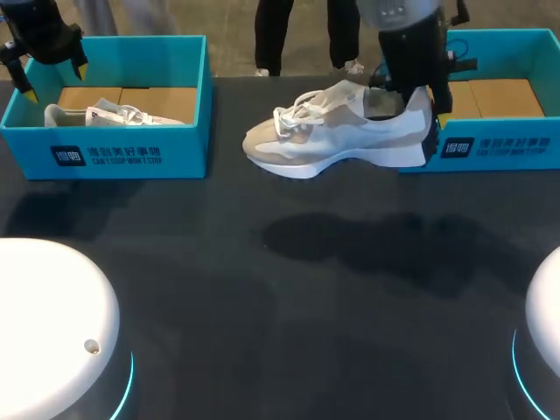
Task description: Take the shoe out of the shoebox, open the shoe tongue, remove and reinsert the insole, then place the shoe into the shoebox
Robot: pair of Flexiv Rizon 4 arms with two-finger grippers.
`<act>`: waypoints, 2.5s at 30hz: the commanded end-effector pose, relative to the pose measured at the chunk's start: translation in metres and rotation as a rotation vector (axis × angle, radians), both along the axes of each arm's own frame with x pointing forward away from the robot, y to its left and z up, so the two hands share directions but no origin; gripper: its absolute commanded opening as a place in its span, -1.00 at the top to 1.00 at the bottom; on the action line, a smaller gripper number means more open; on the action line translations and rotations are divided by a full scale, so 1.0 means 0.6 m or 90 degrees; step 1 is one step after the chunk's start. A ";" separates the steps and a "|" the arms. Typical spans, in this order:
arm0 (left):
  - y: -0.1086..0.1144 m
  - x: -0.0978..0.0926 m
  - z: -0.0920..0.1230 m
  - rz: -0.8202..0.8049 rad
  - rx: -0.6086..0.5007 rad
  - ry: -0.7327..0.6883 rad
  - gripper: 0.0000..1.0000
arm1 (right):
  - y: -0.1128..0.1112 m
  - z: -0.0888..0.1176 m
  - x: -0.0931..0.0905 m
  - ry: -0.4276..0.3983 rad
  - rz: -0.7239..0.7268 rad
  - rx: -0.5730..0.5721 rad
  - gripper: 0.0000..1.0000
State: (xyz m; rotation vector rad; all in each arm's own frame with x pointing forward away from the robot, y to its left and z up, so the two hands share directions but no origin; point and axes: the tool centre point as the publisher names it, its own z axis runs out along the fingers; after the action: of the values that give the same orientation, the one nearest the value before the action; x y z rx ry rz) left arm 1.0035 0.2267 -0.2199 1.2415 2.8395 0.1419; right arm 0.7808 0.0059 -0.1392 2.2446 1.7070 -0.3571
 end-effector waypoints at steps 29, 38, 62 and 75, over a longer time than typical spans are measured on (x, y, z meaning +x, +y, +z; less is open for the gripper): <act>0.000 -0.002 0.001 0.000 0.002 -0.001 -1.00 | 0.002 -0.144 0.014 -0.020 0.074 0.058 1.00; 0.000 -0.002 0.001 0.000 0.002 -0.001 -1.00 | -0.002 -0.204 0.024 -0.024 0.076 0.079 1.00; 0.000 -0.002 0.001 0.000 0.002 -0.001 -1.00 | 0.003 -0.354 0.026 -0.021 0.077 0.099 1.00; 0.000 -0.002 0.001 0.000 0.002 -0.001 -1.00 | 0.017 -0.394 0.013 -0.019 0.049 0.104 1.00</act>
State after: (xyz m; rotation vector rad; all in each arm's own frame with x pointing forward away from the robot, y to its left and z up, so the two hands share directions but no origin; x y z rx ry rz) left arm 1.0035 0.2267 -0.2199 1.2414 2.8395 0.1419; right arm 0.7875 0.0125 -0.3702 2.2656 1.8692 -0.1646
